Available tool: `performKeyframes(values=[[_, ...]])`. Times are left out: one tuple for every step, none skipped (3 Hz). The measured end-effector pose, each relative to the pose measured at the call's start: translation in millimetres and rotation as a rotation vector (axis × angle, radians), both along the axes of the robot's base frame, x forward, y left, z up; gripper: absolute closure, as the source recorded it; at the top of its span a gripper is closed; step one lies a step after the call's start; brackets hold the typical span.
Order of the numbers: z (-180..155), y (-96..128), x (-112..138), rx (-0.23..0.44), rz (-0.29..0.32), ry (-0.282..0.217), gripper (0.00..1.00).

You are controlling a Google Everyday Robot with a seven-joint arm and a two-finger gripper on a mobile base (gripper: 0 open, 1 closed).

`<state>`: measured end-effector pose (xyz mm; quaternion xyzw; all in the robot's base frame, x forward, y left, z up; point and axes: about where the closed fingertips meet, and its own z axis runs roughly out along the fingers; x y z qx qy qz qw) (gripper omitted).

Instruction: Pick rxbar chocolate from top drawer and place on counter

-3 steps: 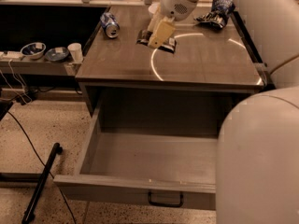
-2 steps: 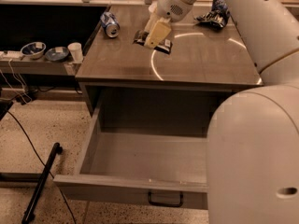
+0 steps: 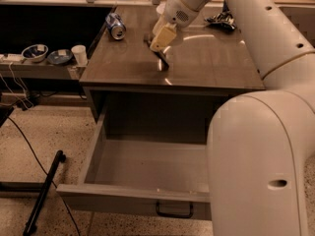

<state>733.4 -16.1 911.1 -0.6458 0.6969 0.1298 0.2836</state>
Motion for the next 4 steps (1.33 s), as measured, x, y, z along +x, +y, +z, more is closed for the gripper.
performKeyframes(values=[[0,0,0,0.0,0.0,0.0,0.0],[0,0,0,0.0,0.0,0.0,0.0],[1,-35,-3,0.022,-0.058,0.002,0.0],[0,-44,-3,0.022,-0.07,0.003,0.0]])
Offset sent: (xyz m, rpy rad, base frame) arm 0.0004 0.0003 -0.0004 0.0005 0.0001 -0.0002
